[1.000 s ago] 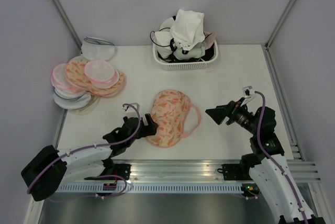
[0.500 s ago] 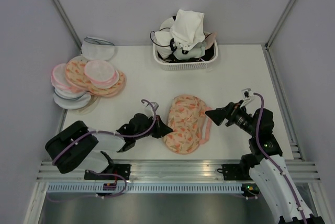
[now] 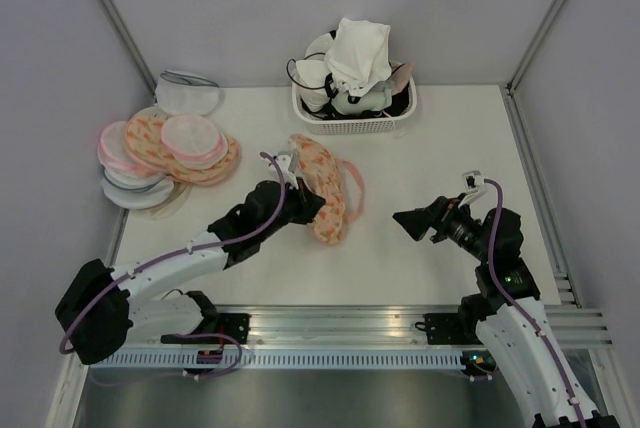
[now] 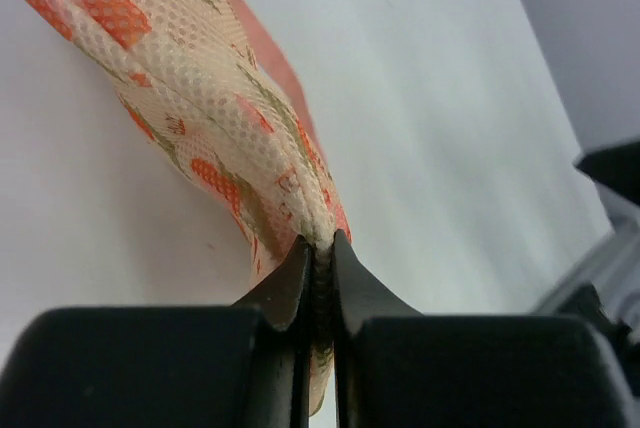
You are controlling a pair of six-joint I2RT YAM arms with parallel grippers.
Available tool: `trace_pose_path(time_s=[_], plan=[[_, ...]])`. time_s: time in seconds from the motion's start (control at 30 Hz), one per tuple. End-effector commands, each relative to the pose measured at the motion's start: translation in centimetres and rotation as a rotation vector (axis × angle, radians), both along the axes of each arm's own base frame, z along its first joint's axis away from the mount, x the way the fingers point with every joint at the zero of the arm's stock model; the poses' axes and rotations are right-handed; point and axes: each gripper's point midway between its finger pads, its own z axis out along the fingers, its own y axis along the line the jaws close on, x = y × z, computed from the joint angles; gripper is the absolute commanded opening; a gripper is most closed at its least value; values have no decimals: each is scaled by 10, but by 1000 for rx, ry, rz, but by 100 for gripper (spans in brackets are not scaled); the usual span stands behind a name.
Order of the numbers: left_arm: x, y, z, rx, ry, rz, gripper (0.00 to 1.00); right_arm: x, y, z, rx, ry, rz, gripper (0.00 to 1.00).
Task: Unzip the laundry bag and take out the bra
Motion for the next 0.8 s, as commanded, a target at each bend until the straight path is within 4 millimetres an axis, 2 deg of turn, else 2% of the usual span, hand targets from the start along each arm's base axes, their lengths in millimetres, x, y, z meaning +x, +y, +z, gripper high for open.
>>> trace_pose_path(time_s=[0.0, 0.03, 0.07, 0.1, 0.13, 0.17, 0.2, 0.23, 0.3, 0.4, 0.43, 0.53, 0.57, 0.63, 0.77], plan=[[31, 76, 3, 367, -61, 293, 2, 2, -2, 0, -6, -18, -14, 98], [36, 88, 13, 448, -82, 327, 2, 3, -2, 0, -4, -16, -16, 98], [37, 95, 14, 502, -80, 341, 2, 3, -2, 1, -4, -17, -14, 98], [39, 97, 5, 573, -61, 335, 2, 3, -1, 1, -4, -19, -14, 98], [41, 102, 9, 662, -46, 330, 2, 3, -1, 0, -3, -16, -15, 98], [43, 103, 6, 712, -33, 321, 2, 3, -1, 1, -1, -17, -13, 98], [43, 99, -13, 797, 0, 288, 2, 3, -1, 0, -2, -18, -13, 98], [46, 97, -10, 855, -16, 275, 2, 4, -1, 1, -3, -19, -13, 98], [43, 96, -24, 976, -9, 250, 2, 3, -1, 0, -7, -18, -11, 98], [35, 75, -44, 1153, -45, 175, 2, 2, -2, -1, -16, -14, -14, 98], [39, 71, -53, 1227, -61, 171, 2, 3, -3, -1, -19, -17, -22, 98], [33, 49, -61, 1316, -111, 100, 2, 2, -5, 0, -32, -20, -31, 98], [30, 44, -70, 1350, -119, 76, 2, 2, -7, 1, -36, -27, -41, 98], [23, 26, -71, 1366, -163, 40, 2, 2, -9, 2, -49, -28, -48, 98], [12, 6, -86, 1358, -179, -20, 2, 5, -14, 1, -74, -26, -82, 98]])
